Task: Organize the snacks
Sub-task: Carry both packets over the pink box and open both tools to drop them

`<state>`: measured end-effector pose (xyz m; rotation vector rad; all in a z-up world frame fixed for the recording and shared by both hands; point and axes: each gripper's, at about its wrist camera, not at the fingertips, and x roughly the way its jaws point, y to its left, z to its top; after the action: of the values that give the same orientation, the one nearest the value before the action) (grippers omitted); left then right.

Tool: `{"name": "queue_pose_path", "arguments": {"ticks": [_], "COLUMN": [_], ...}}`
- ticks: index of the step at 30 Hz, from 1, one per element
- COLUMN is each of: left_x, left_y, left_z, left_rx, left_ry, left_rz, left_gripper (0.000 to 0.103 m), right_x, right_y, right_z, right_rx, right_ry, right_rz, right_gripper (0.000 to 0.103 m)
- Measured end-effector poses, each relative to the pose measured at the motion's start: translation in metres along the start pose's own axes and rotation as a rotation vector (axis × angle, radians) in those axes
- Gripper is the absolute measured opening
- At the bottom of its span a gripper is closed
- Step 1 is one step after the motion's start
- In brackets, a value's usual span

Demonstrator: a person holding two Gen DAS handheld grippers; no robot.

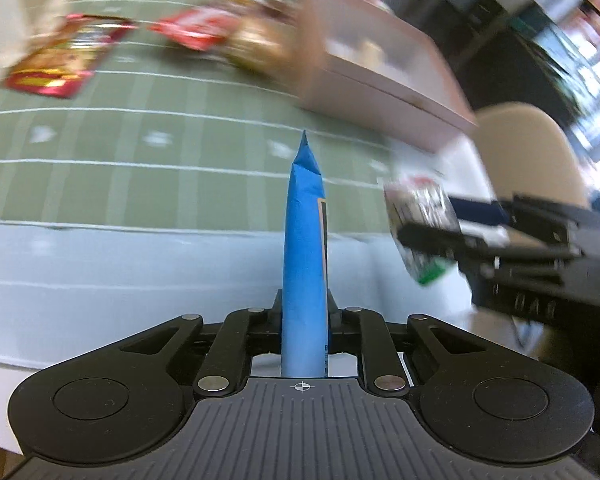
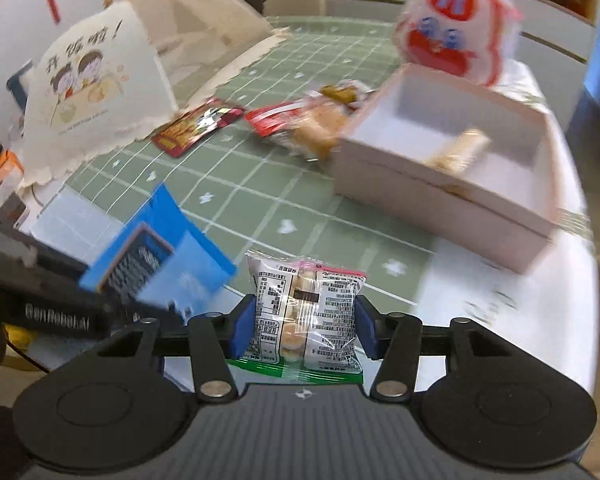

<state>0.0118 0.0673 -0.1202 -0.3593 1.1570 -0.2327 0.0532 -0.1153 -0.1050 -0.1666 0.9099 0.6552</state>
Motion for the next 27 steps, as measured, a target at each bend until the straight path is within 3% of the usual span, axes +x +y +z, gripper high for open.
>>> {"name": "queue_pose_path", "arguments": {"ticks": [5,11,17,22,27], "left_x": [-0.011,-0.059,-0.079,-0.047,0.012], "left_y": [-0.038,-0.087,-0.129,-0.135,-0.112], "left_z": [0.013,0.069,0.145,0.191,0.218], "left_rx": [0.039,0.110,0.183,0.154,0.074], "left_ry": [-0.011,-0.172,-0.369,-0.374,-0.304], "left_rz": [-0.109,-0.225,-0.178,-0.154,-0.161], "left_gripper": [0.019,0.019,0.019,0.019,0.019], "right_x": [-0.054,-0.122,-0.164,-0.170,-0.149], "right_y": [-0.031,-0.064,-0.089,-0.095,-0.099], "right_z": [-0.008,0.010,0.046,0.061,0.063], "right_rx": [0.033,0.050,0.069,0.097,0.133], "right_ry": [-0.088,-0.250,-0.388,-0.431,-0.378], "right_rz": [-0.060,-0.148,-0.210,-0.250,-0.279], "right_gripper": [0.051,0.051,0.051,0.051,0.051]}}
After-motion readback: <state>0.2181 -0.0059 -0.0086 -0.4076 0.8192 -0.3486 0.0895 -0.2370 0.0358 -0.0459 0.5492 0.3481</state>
